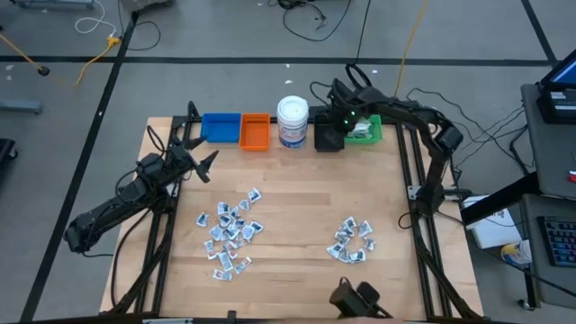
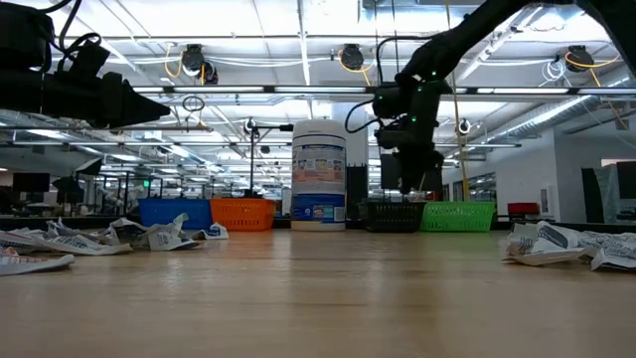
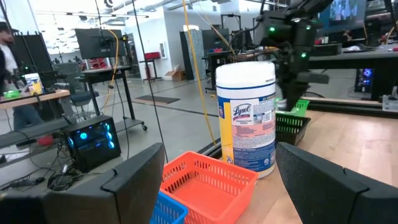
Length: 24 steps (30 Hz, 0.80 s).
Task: Pick & Place First Aid Supplies
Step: Put the towelette pack into the black bin
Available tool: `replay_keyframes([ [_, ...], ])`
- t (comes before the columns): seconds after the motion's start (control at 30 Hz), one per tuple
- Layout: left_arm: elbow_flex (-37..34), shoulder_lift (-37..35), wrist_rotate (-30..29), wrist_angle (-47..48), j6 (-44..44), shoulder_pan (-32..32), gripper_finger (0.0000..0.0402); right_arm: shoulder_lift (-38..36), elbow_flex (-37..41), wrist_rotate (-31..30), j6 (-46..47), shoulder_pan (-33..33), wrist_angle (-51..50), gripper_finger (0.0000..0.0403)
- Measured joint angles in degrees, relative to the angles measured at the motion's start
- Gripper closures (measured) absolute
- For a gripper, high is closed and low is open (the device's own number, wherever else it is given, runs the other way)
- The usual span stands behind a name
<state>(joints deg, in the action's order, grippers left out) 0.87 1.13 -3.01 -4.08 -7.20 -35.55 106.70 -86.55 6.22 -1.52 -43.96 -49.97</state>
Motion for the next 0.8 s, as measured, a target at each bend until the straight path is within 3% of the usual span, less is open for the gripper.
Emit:
replay_keyframes([
  [0.23, 0.01, -0.01, 0.00, 0.00, 0.00, 0.01, 0.0091, 1.78, -1.18, -0.04, -2.31, -0.29, 2.42, 0.0382],
  [0.63, 0.00, -0.02, 0.00, 0.00, 0.00, 0.00, 0.0091, 1.81, -1.18, 0.04, -2.21, -0.27, 1.87, 0.0244],
  [0.8, 0.01, 0.00, 0.00, 0.00, 0.00, 0.02, 0.0092, 0.78, -1.18, -0.07, 0.58, -0.27, 0.22, 0.0216],
])
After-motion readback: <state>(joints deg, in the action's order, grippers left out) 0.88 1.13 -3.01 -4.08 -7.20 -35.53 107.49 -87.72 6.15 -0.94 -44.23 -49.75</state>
